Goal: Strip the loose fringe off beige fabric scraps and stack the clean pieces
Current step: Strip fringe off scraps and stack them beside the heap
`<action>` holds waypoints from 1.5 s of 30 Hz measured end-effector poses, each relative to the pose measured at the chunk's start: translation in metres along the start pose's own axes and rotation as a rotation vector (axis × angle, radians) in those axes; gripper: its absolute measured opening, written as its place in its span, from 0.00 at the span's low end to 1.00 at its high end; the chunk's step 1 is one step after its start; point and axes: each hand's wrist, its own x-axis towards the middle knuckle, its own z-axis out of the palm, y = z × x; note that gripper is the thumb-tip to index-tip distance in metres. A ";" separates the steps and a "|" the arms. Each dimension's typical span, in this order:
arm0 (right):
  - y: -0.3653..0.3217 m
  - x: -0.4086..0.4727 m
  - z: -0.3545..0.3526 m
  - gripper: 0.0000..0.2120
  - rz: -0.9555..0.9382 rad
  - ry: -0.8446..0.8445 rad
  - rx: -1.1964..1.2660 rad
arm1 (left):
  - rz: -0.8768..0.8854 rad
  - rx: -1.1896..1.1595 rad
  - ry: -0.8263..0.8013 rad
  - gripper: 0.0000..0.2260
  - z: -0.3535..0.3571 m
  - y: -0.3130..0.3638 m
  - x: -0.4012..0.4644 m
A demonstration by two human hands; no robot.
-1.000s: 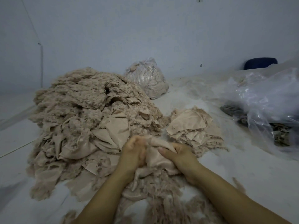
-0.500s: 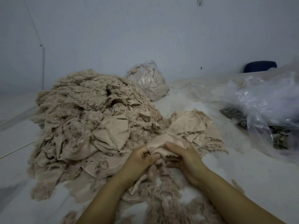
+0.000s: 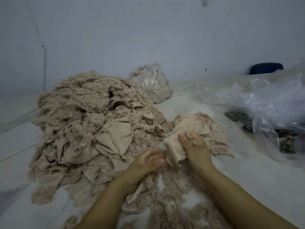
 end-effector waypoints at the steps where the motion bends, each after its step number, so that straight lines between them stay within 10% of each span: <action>1: -0.001 -0.001 0.005 0.08 -0.008 -0.049 0.000 | -0.003 -0.082 0.000 0.28 0.003 0.000 0.001; 10: -0.001 0.022 0.012 0.10 -0.075 0.044 -0.012 | -0.026 -0.304 0.182 0.09 0.010 0.000 0.008; 18: -0.024 0.088 -0.032 0.07 -0.176 0.282 -0.378 | 0.112 -0.162 0.288 0.11 0.002 0.003 0.009; 24: -0.022 0.077 -0.052 0.15 -0.200 0.275 -0.804 | 0.161 0.663 -0.105 0.11 -0.027 0.024 -0.009; 27: -0.016 0.033 -0.026 0.02 -0.347 -0.010 -0.738 | 0.071 0.917 -0.179 0.19 -0.044 0.027 -0.014; 32: 0.011 -0.024 0.019 0.07 -0.046 -0.515 -0.529 | 0.241 0.913 0.097 0.10 -0.038 0.015 -0.008; 36: 0.018 -0.024 0.026 0.17 0.009 -0.459 -0.334 | 0.307 0.628 0.193 0.06 -0.032 0.016 -0.006; 41: 0.021 -0.021 0.017 0.17 0.090 -0.328 -0.093 | 0.287 0.922 0.229 0.14 -0.051 0.014 -0.005; 45: 0.020 -0.019 0.009 0.15 0.103 -0.339 -0.055 | 0.319 0.499 0.425 0.16 -0.054 0.014 -0.002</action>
